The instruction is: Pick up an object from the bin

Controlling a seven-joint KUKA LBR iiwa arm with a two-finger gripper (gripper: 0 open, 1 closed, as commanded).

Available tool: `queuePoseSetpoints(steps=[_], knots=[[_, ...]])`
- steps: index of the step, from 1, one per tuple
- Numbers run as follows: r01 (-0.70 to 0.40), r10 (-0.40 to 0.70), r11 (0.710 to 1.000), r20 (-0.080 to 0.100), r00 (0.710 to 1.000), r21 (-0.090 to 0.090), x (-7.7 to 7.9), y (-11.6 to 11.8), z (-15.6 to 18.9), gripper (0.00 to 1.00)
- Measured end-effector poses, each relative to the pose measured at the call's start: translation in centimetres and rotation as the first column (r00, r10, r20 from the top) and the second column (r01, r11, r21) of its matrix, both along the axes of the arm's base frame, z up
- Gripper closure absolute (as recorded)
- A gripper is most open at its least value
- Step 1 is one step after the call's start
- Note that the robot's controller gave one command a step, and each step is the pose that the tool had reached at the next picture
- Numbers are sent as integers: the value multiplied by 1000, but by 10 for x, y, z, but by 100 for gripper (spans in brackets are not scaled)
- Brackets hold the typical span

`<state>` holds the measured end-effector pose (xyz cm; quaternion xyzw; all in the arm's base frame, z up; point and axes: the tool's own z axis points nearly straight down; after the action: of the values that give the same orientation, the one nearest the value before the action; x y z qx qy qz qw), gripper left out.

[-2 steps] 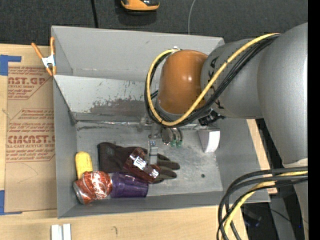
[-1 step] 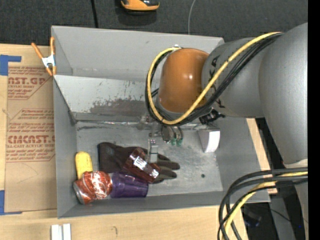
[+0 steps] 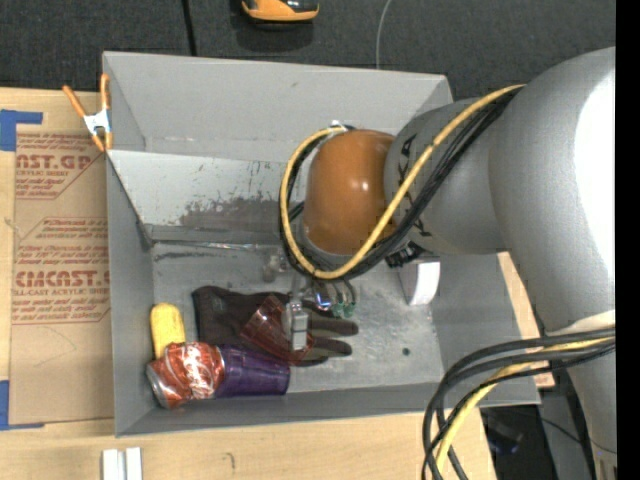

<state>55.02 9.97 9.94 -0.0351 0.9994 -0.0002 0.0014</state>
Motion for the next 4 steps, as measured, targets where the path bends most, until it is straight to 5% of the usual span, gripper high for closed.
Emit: queuePoseSetpoints(steps=[1,2,3,4], knots=[[-97,97,995,-7,995,1,-26,5,-17,100],[-97,97,995,-7,995,1,-26,5,-17,100],[-104,104,995,14,994,0,-13,0,11,100],[-101,101,995,0,995,1,-14,2,43,0]])
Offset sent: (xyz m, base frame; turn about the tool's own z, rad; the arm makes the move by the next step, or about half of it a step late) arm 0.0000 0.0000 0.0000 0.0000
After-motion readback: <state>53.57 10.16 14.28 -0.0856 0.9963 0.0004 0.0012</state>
